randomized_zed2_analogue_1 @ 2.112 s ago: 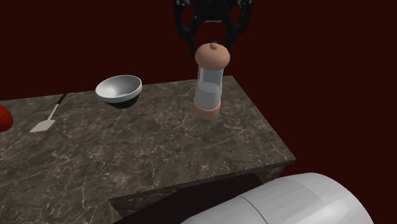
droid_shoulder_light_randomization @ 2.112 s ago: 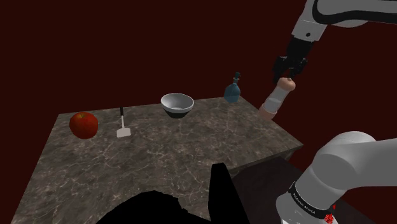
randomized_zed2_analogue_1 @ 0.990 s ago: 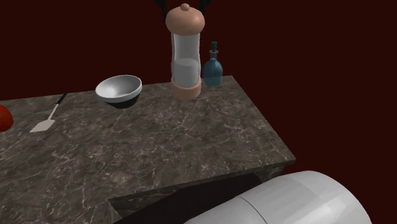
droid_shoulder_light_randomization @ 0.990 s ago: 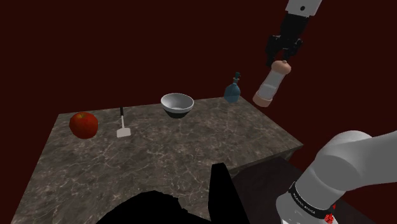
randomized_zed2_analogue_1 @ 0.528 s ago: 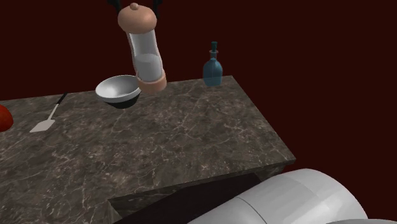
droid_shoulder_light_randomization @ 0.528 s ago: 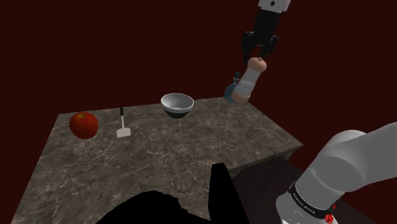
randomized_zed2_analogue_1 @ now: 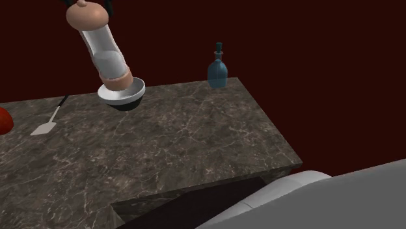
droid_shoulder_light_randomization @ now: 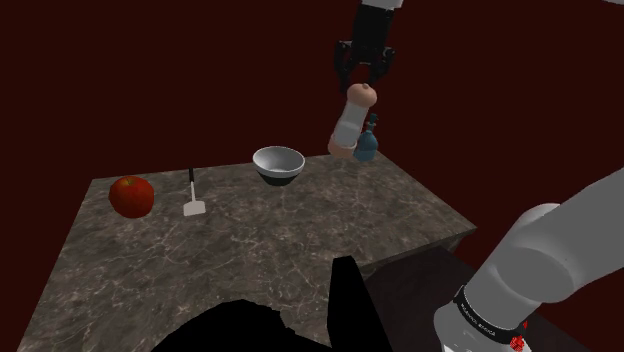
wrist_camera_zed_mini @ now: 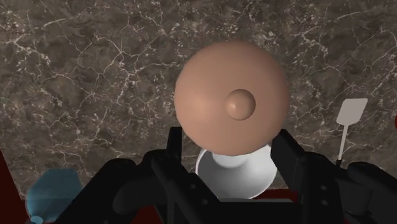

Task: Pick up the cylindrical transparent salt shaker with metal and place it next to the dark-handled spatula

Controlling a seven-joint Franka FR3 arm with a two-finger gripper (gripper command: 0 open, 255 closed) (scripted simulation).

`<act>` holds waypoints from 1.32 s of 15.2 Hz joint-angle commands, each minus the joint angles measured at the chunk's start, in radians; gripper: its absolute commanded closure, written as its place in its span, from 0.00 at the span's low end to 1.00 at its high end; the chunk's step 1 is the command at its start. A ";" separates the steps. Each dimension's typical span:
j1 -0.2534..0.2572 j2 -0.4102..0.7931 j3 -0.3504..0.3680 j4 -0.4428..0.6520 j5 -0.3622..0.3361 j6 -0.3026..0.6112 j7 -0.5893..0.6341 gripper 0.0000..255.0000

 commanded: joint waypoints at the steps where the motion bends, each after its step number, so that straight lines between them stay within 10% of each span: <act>1: 0.010 0.065 0.034 0.059 -0.003 0.006 0.046 1.00; 10: 0.056 0.307 0.132 0.320 -0.056 -0.021 0.194 1.00; 11: 0.056 0.307 0.132 0.320 -0.056 -0.021 0.194 0.00; 20: 0.012 0.178 0.053 -0.119 0.165 0.273 0.118 0.00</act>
